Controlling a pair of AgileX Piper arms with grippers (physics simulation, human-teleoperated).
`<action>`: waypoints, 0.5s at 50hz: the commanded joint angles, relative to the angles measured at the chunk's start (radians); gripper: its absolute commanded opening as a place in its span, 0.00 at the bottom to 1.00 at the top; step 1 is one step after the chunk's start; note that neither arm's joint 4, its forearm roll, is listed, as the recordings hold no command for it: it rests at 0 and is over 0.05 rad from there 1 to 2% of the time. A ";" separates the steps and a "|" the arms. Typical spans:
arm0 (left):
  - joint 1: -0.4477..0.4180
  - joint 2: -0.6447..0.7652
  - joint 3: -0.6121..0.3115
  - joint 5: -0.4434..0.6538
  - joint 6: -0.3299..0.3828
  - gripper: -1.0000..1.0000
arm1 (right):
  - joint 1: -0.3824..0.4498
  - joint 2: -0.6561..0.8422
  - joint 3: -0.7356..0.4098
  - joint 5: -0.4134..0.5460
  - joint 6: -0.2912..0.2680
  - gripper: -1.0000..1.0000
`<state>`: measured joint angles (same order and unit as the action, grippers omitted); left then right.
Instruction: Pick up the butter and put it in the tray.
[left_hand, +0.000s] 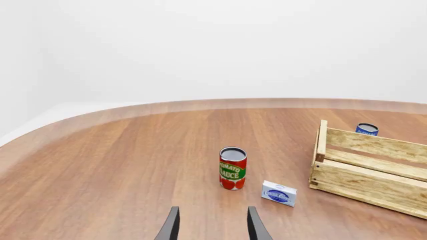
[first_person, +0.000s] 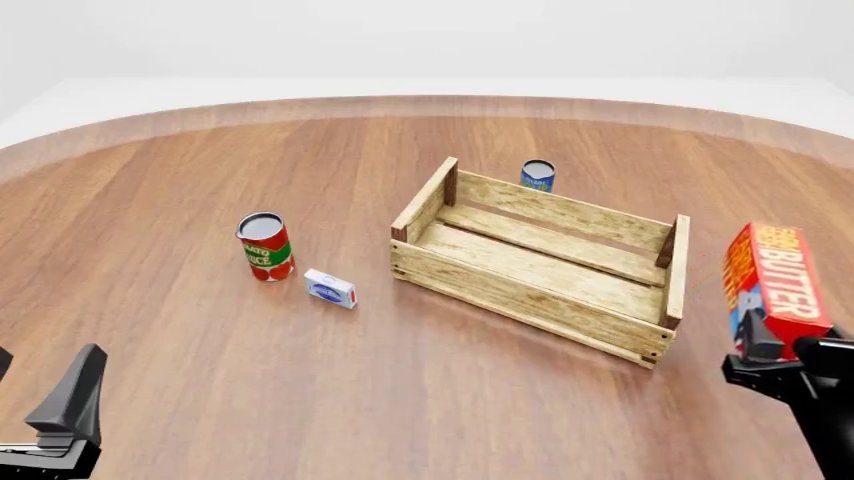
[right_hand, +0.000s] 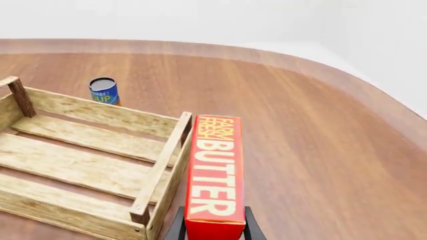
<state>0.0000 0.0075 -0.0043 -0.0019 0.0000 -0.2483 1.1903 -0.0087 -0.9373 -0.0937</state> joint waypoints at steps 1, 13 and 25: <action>0.000 0.000 0.000 0.000 0.000 1.00 | 0.015 -0.215 -0.028 0.180 0.006 0.00; 0.000 0.000 0.000 0.000 0.000 1.00 | 0.039 -0.372 -0.077 0.363 -0.013 0.00; 0.000 0.000 0.000 0.000 0.000 1.00 | 0.077 -0.501 -0.132 0.518 -0.039 0.00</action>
<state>0.0000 0.0075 -0.0043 -0.0019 0.0000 -0.1989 0.8102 -0.0852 -0.5432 -0.1318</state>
